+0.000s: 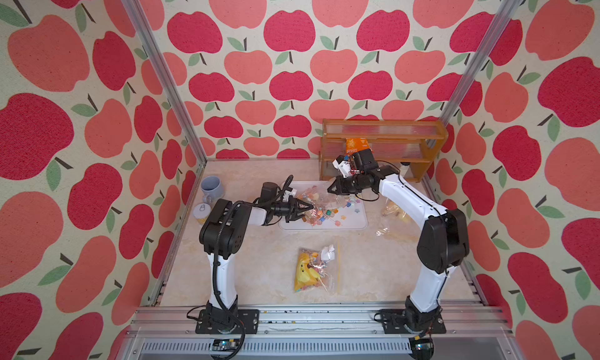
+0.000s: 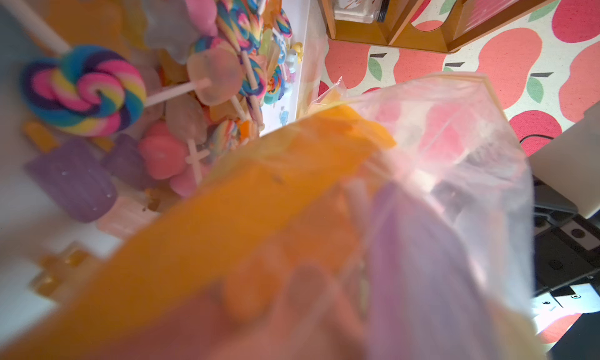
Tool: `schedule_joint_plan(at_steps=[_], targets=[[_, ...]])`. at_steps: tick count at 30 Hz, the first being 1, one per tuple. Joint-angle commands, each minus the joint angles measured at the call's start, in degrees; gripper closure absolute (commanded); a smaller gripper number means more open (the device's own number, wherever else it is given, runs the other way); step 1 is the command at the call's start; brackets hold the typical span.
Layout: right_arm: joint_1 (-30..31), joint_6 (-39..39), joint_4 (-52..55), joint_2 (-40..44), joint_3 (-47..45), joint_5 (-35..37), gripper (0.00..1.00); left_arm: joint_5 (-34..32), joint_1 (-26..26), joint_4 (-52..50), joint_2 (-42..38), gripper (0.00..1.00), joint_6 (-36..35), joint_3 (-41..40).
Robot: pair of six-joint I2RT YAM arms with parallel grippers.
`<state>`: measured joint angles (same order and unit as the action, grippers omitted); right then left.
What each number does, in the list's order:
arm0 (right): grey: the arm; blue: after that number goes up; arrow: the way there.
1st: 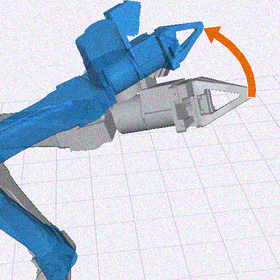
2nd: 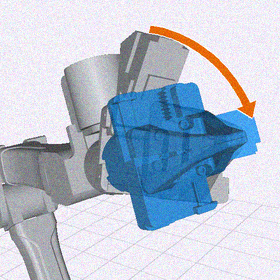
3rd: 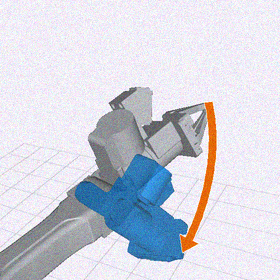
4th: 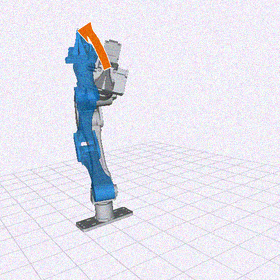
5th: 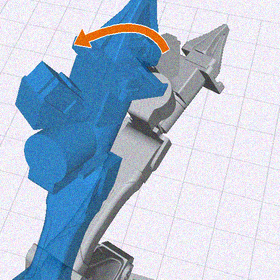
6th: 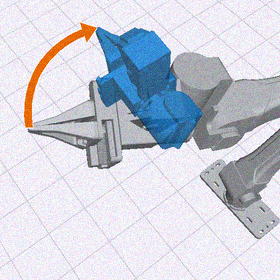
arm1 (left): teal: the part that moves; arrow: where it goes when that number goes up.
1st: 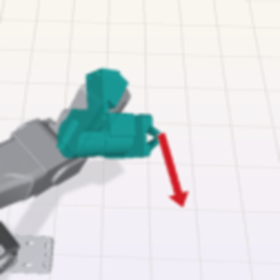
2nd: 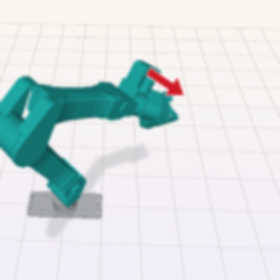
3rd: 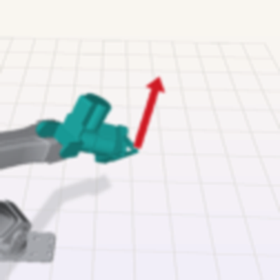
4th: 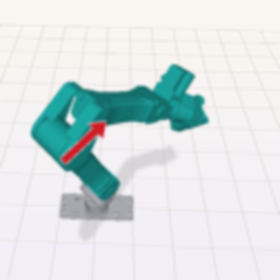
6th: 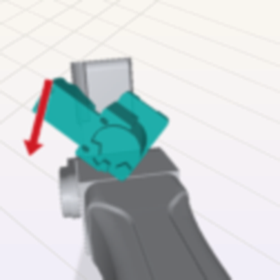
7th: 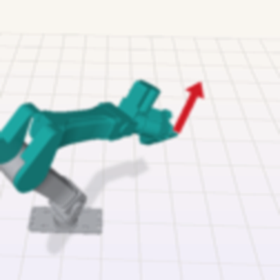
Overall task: Pour candies out of the ziploc bag
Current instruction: 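Pour the candies out of the ziploc bag onto the tray.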
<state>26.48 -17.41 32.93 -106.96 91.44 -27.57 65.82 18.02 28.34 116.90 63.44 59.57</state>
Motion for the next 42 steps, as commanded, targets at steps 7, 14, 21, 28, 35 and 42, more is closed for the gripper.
schedule_joint_plan(at_steps=[7, 14, 21, 28, 35, 42], targets=[[-3.7, 0.4, -3.1, -4.2, -1.0, 1.1, 1.00, 0.3, -0.8, -16.4, -2.7, 1.00, -8.5, 5.6], [-4.9, 1.2, -3.4, -8.1, 0.2, 1.7, 1.00, 0.2, -0.9, -25.1, -4.0, 1.00, -12.8, 9.7], [-5.4, 0.9, -4.7, -10.5, 0.3, 1.7, 1.00, 0.0, -1.0, -32.6, -4.8, 1.00, -16.1, 13.6], [-5.5, 0.8, -5.8, -12.3, -0.2, 2.4, 1.00, -0.1, -1.9, -41.3, -5.0, 1.00, -19.9, 18.5], [-5.5, 0.1, -7.3, -13.4, -0.7, 2.5, 1.00, -0.5, -2.5, -53.0, -4.5, 1.00, -25.5, 25.8], [-5.3, -1.2, -9.3, -13.9, -0.9, 0.9, 1.00, -0.5, -3.7, -57.9, -4.2, 1.00, -28.2, 28.1]])
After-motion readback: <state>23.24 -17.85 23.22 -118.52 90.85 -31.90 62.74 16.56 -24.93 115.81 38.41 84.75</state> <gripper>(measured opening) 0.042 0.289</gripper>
